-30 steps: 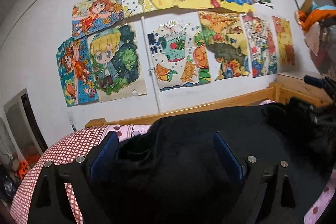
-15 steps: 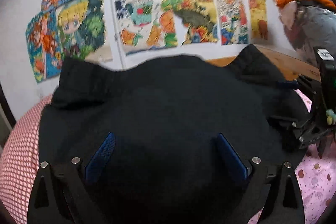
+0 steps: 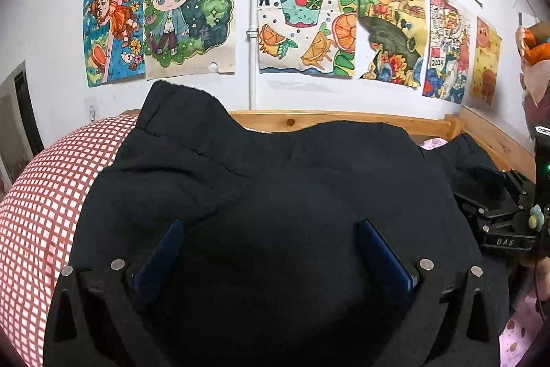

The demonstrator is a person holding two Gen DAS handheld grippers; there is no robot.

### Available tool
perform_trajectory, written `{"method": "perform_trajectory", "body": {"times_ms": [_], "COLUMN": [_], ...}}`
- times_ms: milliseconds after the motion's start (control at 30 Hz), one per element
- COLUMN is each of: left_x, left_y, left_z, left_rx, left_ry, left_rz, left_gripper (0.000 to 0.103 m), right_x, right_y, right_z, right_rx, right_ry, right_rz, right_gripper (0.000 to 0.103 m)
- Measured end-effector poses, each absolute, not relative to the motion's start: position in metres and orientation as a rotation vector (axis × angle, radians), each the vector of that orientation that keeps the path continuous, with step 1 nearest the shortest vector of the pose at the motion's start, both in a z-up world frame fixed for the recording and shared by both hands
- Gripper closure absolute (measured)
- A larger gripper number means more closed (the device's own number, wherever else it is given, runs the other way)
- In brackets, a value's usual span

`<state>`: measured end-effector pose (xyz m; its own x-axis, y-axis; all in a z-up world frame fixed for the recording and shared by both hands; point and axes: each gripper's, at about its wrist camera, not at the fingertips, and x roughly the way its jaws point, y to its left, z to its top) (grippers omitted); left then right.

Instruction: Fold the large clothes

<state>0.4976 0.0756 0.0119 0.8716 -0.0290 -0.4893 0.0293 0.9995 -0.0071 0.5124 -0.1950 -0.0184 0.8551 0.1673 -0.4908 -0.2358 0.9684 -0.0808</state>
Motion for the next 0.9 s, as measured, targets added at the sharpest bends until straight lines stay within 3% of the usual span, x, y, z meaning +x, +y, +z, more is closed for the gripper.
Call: {"method": "perform_trajectory", "body": {"times_ms": [333,600,900], "left_x": [0.521,0.544,0.544], "left_y": [0.107,0.103,0.104], "left_z": [0.022,-0.010,-0.021], "left_rx": [-0.085,-0.049,-0.068], "left_ry": [0.535,0.635,0.592], "left_rz": [0.032,-0.041,-0.049], "left_gripper": [0.000,0.000,0.000], "right_x": [0.551,0.577,0.586], "right_y": [-0.225,-0.234,-0.240], "right_z": [-0.032,-0.067,-0.095], "right_rx": [-0.001,0.103,0.188], "right_ry": [0.562,0.676,0.692], "right_rz": [0.116,0.220,0.258], "right_gripper": [0.003,0.003,0.001]}}
